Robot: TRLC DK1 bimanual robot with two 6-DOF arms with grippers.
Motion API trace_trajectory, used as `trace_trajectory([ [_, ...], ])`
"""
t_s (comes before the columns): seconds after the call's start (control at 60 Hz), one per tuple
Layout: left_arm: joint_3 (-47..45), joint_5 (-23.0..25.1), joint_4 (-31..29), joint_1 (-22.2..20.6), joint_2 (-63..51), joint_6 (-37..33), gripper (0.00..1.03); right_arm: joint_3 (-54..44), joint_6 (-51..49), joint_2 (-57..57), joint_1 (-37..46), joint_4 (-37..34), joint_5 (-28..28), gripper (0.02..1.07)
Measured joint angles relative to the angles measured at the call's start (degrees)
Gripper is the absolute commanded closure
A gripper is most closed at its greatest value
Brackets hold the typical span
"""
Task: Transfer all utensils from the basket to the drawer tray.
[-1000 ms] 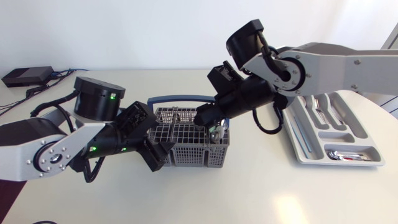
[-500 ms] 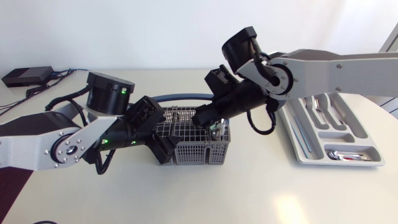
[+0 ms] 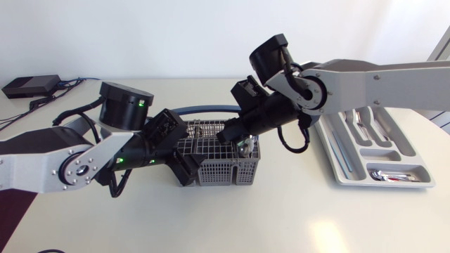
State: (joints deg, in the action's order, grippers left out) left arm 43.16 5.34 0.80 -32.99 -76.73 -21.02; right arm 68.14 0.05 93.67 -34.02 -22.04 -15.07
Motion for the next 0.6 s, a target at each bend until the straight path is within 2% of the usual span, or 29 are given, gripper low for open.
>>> trace_trajectory([
  [0.1,0.0,0.0,0.0,-0.4,-0.1,0.0,0.12,0.0,0.0,0.4,0.0,0.0,0.0,1.02],
  [0.6,0.0,0.0,0.0,-1.3,-0.1,0.0,0.12,-0.4,1.4,-0.1,-0.3,0.3,-1.7,1.02],
])
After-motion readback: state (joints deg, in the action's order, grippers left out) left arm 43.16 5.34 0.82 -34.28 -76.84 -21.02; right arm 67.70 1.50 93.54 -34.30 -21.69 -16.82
